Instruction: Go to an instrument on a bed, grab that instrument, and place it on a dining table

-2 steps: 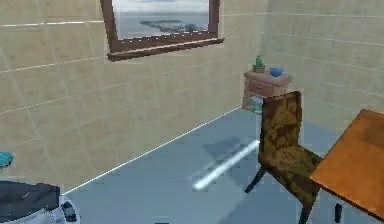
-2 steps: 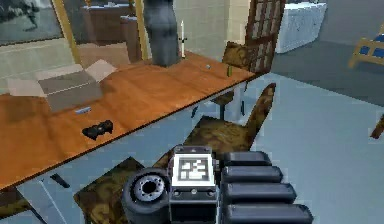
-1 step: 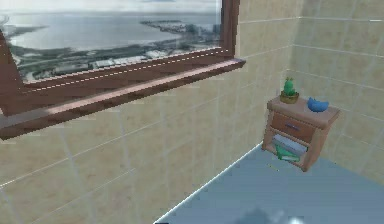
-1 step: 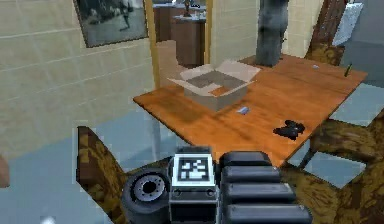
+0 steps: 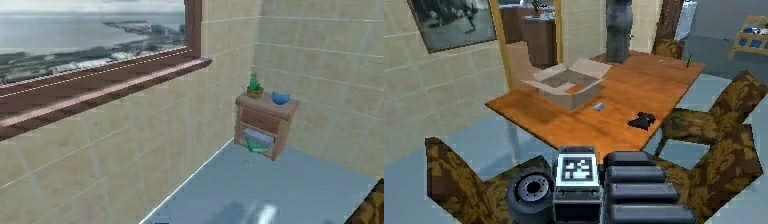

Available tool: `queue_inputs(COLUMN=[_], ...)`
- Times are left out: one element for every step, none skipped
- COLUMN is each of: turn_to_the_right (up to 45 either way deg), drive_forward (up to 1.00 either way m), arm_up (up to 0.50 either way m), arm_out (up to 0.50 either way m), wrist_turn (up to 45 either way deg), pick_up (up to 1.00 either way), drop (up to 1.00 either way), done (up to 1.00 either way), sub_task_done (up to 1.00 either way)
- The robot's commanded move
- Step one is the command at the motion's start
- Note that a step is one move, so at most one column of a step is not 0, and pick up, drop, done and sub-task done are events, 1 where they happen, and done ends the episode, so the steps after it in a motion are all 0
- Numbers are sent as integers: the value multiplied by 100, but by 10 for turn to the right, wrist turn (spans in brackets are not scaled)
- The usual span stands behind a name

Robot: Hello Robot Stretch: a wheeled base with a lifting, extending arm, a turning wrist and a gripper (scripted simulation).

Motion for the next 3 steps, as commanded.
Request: queue_inputs(turn_to_the_right=[0,390,0], drive_forward=[30,0,90], arm_up=[0,0,0], arm_out=[0,0,0], wrist_turn=[0,0,0], pick_up=[0,0,0], drop=[0,0,0], done=[0,0,0], sub_task_done=[0,0,0])
